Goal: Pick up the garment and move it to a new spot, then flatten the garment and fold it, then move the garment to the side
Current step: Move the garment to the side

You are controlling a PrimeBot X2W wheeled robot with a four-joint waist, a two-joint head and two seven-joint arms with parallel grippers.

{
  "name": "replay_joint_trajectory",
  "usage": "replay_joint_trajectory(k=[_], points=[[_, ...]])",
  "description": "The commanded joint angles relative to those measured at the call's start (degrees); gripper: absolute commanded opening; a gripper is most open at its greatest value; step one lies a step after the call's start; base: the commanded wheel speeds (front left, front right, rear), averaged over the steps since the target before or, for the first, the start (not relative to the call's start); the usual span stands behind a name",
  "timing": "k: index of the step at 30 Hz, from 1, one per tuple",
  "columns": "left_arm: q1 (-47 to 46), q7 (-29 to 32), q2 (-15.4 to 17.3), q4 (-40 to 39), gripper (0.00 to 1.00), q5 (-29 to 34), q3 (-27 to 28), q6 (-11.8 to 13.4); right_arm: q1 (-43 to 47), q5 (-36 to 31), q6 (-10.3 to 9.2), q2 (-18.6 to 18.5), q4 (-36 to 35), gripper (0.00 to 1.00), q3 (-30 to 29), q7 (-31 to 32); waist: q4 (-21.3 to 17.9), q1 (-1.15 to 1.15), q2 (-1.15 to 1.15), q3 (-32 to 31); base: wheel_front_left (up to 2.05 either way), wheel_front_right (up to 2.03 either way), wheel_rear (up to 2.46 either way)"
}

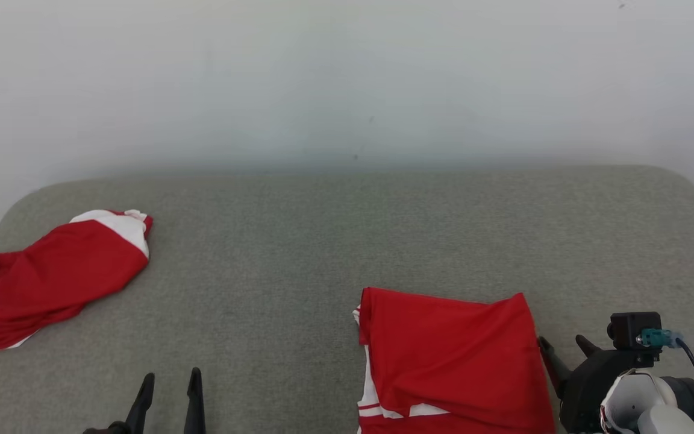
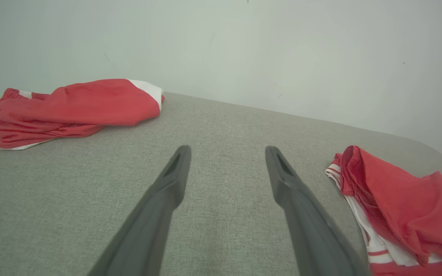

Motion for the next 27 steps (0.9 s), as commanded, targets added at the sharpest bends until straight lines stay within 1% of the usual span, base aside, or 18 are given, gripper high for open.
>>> replay_joint_trajectory(k=[1, 4, 13, 17, 18, 19, 20, 22, 24, 25, 27], points=[[-0.80, -0.02, 0.03, -0.25, 1.00, -0.20, -0.29, 0.45, -1.16, 0.52, 0.02, -0.17, 1.05, 1.00, -0.22, 0.63, 2.13, -0.01, 0.00, 1.87, 0.00, 0.00, 0.00], [-1.18, -0.02, 0.03, -0.59, 1.00, -0.52, -0.63, 0.82, -2.25, 0.33, 0.02, 0.53, 4.46, 1.00, -0.13, 3.30, 3.44, -0.01, 0.00, 2.97, 0.00, 0.00, 0.00], [-3.10, -0.02, 0.02, -0.46, 1.00, -0.59, -1.30, 0.77, -6.01, -1.93, 0.02, 1.91, 13.68, 1.00, -1.35, 6.98, 5.53, -0.01, 0.00, 5.95, 0.00, 0.00, 0.00], [-3.60, -0.02, 0.02, -0.87, 1.00, -0.90, -1.95, 1.30, -5.98, -2.61, 0.02, 3.18, 17.22, 1.00, -1.01, 11.08, 5.63, -0.01, 0.00, 6.32, 0.00, 0.00, 0.00], [-3.58, -0.02, 0.04, -0.96, 1.00, -0.97, -2.02, 1.37, -5.86, -2.69, 0.02, 3.20, 17.74, 0.98, -0.50, 12.35, 5.56, -0.01, 0.00, 6.40, 0.00, 0.00, 0.00], [-3.55, -0.02, 0.04, -1.06, 1.00, -1.03, -2.08, 1.51, -5.75, -2.82, 0.03, 3.07, 17.86, 0.35, 0.34, 13.40, 5.43, -0.01, 0.00, 6.52, 0.00, 0.00, 0.00], [-3.65, -0.02, 0.03, -1.20, 1.00, -1.13, -2.22, 1.60, -5.82, -2.98, 0.03, 2.68, 17.61, 0.00, 1.17, 14.12, 5.29, -0.01, 0.00, 6.67, 0.00, 0.00, 0.00], [-3.94, -0.02, 0.03, -1.52, 1.00, -1.35, -2.47, 1.84, -6.31, -3.56, 0.01, 0.98, 16.69, 0.00, 3.12, 15.14, 4.87, -0.01, 0.00, 7.02, 0.00, 0.00, 0.00], [-4.15, -0.02, 0.04, -1.90, 1.00, -1.59, -2.76, 1.92, -7.45, -4.25, -0.11, -1.91, 14.86, 0.00, 5.42, 15.23, 4.22, -0.01, 0.00, 7.47, 0.00, 0.00, 0.00], [-4.15, -0.02, 0.04, -1.90, 1.00, -1.59, -2.76, 1.92, -7.45, -4.25, -0.11, -1.91, 14.86, 0.00, 5.42, 15.23, 4.22, -0.01, 0.00, 7.47, 0.00, 0.00, 0.00], [-4.44, -0.02, 0.01, -2.43, 1.00, -1.82, -2.97, 2.08, -9.32, -5.07, -0.21, -4.84, 12.73, 0.00, 8.62, 15.50, 3.25, -0.01, 0.00, 8.14, 0.00, 0.00, 0.00]])
